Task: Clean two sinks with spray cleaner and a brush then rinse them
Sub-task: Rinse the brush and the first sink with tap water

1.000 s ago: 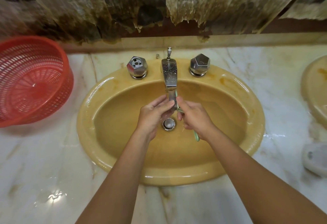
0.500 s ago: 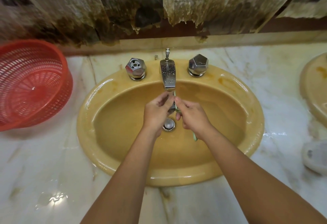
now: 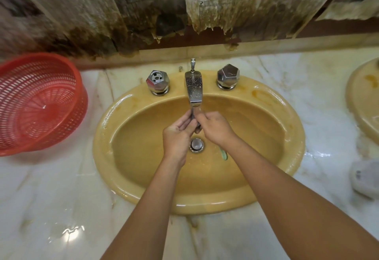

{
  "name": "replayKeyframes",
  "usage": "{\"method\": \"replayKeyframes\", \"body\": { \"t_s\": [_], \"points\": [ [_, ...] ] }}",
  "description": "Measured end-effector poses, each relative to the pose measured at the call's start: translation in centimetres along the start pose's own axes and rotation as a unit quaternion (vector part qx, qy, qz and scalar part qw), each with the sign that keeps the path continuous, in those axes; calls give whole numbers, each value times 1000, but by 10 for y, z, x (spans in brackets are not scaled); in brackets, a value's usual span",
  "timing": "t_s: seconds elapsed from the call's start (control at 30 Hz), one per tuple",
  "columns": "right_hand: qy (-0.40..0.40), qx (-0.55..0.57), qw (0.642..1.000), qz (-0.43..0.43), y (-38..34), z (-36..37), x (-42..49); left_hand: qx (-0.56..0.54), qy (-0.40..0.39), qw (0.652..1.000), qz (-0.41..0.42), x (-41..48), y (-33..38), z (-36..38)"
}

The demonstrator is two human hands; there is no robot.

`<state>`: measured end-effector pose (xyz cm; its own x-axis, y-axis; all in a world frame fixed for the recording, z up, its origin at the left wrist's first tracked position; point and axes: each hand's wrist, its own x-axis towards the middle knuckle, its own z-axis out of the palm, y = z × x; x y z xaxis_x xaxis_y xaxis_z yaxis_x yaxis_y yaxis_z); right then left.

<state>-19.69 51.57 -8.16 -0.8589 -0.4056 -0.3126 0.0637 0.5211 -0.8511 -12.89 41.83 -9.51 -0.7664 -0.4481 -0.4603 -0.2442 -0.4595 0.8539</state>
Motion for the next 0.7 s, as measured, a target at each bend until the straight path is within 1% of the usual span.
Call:
{"method": "replayKeyframes", "body": {
  "t_s": [0.1,0.27,0.37,0.43,0.57,0.7],
  "points": [
    [-10,-26,1000,-5,5,-4,-1,17,25,1000,8,-4,-2,0],
    [-16,-57,998,-6,11,-29,-14,52,-8,999,-14,-6,1,1],
    [19,-72,997,16,19,-64,-32,34,11,999,-36,-2,7,2],
    [56,-89,994,31,25,-94,-45,25,20,998,-50,-4,10,4],
    [139,-90,985,52,41,-151,-69,87,23,994,-61,-14,9,16],
    [207,-135,966,81,65,-186,-85,158,58,983,-67,-26,2,21]
  ]
}}
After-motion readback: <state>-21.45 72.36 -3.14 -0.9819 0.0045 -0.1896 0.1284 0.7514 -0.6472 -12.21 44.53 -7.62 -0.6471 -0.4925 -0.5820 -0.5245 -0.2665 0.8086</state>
